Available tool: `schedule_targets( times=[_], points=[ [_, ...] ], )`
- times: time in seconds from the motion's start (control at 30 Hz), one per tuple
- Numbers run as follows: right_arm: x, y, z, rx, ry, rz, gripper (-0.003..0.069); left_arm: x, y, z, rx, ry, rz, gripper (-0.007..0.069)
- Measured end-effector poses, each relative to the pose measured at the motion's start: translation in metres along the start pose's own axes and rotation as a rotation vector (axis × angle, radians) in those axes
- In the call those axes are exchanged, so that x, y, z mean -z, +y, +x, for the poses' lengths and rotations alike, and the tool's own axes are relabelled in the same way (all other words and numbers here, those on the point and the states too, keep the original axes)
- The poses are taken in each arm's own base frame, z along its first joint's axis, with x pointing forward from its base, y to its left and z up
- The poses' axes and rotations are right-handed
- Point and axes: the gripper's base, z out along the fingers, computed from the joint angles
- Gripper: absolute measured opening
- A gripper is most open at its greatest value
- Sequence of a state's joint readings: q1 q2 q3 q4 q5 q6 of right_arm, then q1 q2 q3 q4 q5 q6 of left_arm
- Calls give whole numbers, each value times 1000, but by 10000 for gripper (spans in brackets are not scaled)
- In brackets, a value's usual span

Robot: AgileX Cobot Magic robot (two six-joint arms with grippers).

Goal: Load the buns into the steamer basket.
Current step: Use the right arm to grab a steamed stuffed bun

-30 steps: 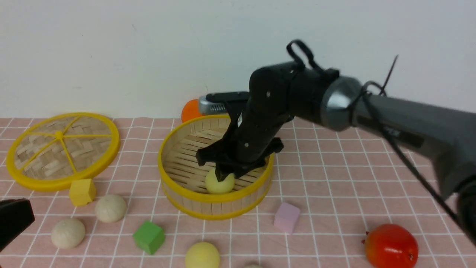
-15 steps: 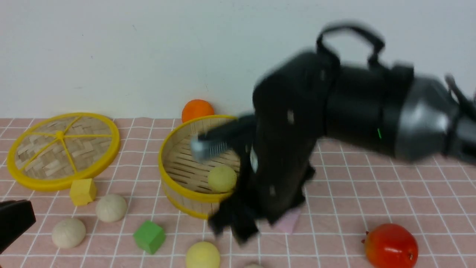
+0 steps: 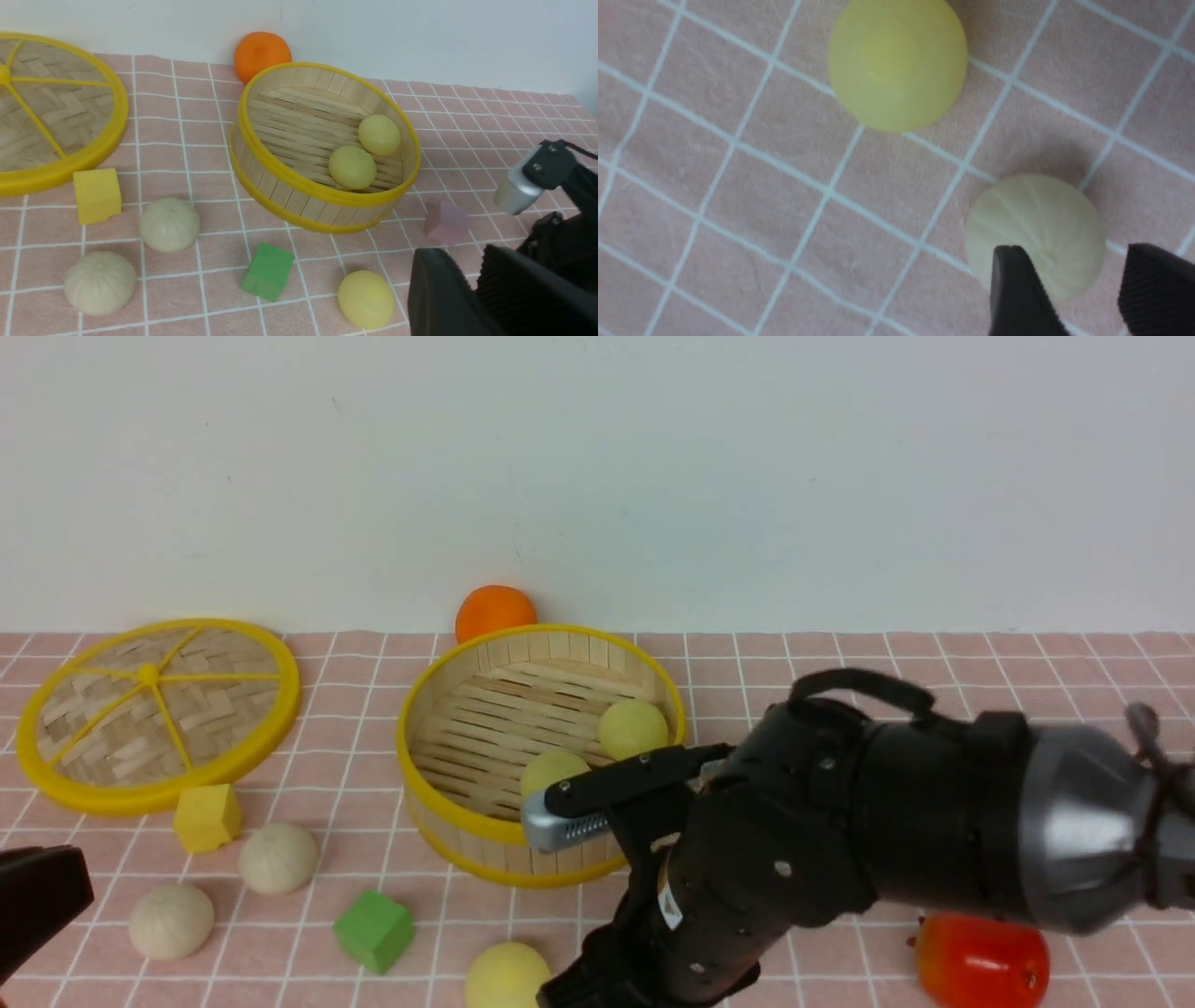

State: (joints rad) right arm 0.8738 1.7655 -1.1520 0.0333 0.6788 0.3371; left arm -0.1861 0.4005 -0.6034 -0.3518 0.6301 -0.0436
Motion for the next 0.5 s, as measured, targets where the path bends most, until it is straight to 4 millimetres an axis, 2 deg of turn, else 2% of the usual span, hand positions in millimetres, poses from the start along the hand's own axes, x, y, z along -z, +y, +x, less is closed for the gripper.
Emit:
schedule_targets(
  times=[0.13,0.27,0.33,0.4,0.43,0.47,0.5],
  points=[
    [-22,-1,3,-13,46,9,344,0,0,0,0,1,0,187],
    [-29,-1,5,-24,70,11,329,0,0,0,0,2,0,191],
    [-30,-1,5,-19,70,15,295,0,0,0,0,4,0,192],
    [-30,-2,5,-11,71,21,221,0,0,0,0,4,0,192],
    [-29,-2,5,-12,72,21,212,0,0,0,0,5,0,193],
    [-27,-2,5,-9,75,24,133,0,0,0,0,5,0,193],
    [-26,-2,5,-9,76,24,112,0,0,0,0,5,0,193]
  ],
)
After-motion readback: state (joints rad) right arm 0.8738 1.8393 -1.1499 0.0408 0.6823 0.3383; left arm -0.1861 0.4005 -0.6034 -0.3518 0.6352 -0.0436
